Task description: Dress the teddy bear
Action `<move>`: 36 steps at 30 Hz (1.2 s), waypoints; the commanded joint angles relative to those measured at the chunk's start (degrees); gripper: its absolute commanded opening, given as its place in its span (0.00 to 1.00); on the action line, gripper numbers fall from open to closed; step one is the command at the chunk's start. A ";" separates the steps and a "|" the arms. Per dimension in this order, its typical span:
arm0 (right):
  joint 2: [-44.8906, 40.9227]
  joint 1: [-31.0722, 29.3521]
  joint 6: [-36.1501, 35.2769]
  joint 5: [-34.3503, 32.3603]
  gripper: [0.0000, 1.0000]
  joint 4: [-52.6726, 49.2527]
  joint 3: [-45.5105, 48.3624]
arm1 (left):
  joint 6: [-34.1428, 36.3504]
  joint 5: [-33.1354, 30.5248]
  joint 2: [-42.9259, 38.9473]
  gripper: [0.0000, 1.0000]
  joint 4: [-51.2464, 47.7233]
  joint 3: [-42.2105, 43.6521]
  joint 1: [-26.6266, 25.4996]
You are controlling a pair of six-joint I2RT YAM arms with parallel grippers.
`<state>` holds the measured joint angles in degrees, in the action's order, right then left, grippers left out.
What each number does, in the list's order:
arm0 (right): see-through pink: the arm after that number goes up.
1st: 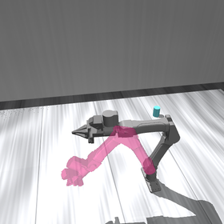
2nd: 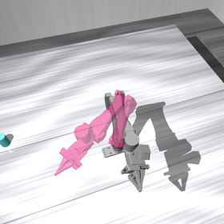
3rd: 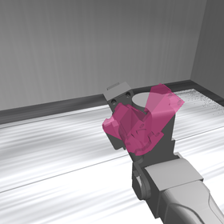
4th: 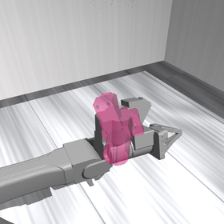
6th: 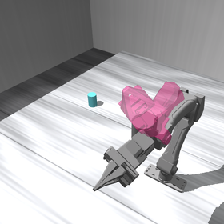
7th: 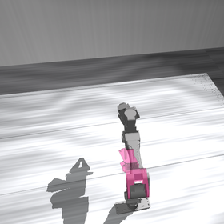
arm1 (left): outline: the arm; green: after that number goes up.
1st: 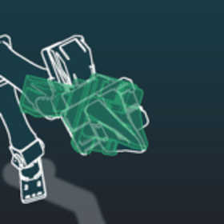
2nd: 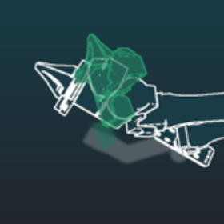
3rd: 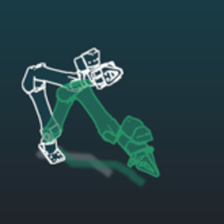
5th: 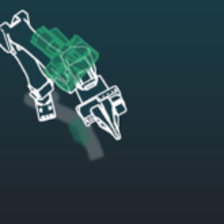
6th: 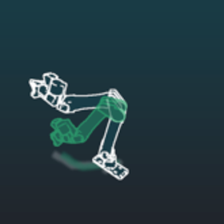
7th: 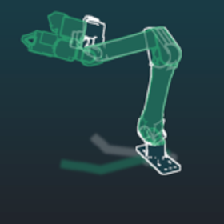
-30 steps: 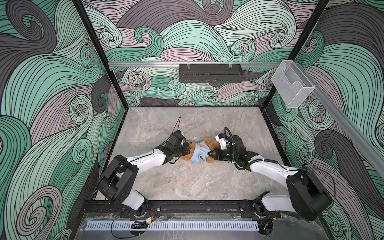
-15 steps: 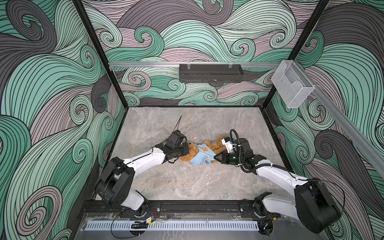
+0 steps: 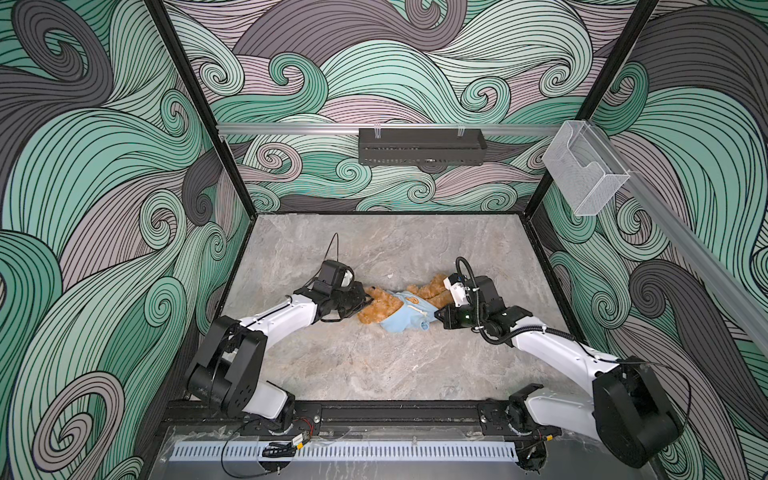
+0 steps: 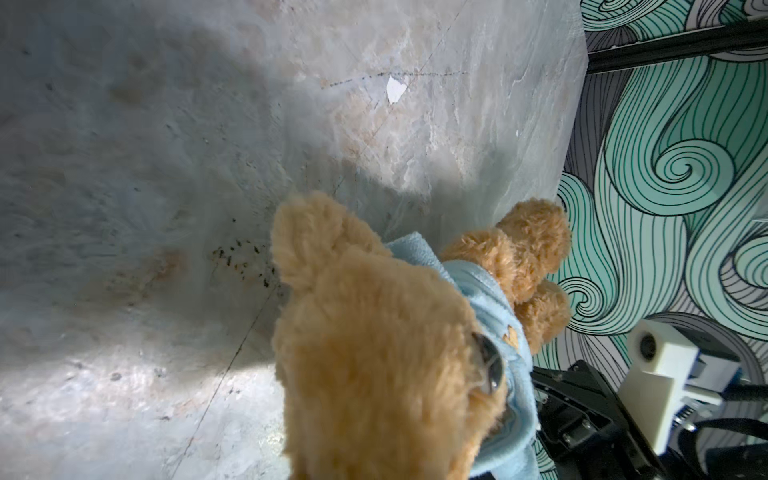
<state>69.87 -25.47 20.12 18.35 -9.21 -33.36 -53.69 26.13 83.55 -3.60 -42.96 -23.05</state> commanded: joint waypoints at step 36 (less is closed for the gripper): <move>3.85 2.07 7.39 9.72 0.27 17.63 -5.39 | 45.55 -16.29 -3.26 0.00 33.57 6.95 -11.95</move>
<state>70.43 -21.47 23.53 28.40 3.16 -40.38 -13.13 12.19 78.63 24.51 -35.70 -34.57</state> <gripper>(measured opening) 0.284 0.070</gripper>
